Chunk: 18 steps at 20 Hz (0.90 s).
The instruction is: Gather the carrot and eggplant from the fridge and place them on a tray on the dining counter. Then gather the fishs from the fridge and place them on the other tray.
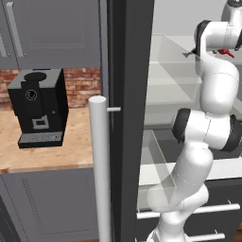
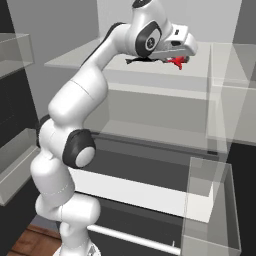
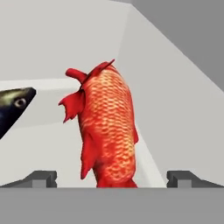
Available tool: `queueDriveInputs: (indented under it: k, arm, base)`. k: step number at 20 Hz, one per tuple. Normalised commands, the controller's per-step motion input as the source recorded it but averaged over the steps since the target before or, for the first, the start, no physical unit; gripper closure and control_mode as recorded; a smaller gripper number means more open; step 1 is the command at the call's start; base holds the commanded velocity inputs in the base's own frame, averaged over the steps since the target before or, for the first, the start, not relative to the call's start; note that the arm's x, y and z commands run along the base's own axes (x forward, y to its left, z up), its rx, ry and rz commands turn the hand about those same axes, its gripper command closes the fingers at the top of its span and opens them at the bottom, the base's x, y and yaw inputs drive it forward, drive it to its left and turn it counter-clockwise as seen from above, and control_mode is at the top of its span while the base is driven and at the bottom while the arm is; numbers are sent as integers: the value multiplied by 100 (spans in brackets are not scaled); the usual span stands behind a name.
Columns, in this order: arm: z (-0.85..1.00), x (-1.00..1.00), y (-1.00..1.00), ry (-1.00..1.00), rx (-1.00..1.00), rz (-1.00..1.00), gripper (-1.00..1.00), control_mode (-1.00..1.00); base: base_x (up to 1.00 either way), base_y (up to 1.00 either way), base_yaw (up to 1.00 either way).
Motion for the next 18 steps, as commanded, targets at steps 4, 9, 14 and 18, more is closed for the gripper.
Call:
queueDriveInputs:
  k: [4, 9, 14, 18]
  arm:
    - [-12, 28, -21, -1, 0, 5, -100, -100]
    - [-21, 9, -11, 1, 0, 2, -100, -100]
    - [-36, 1, 2, 4, -2, 0, 100, -100]
    - [-23, 0, 3, 0, 0, 0, 100, -100]
  base:
    - [0, 0, 0]
    - [0, 0, 0]
    - [0, 0, 0]
    - [0, 0, 0]
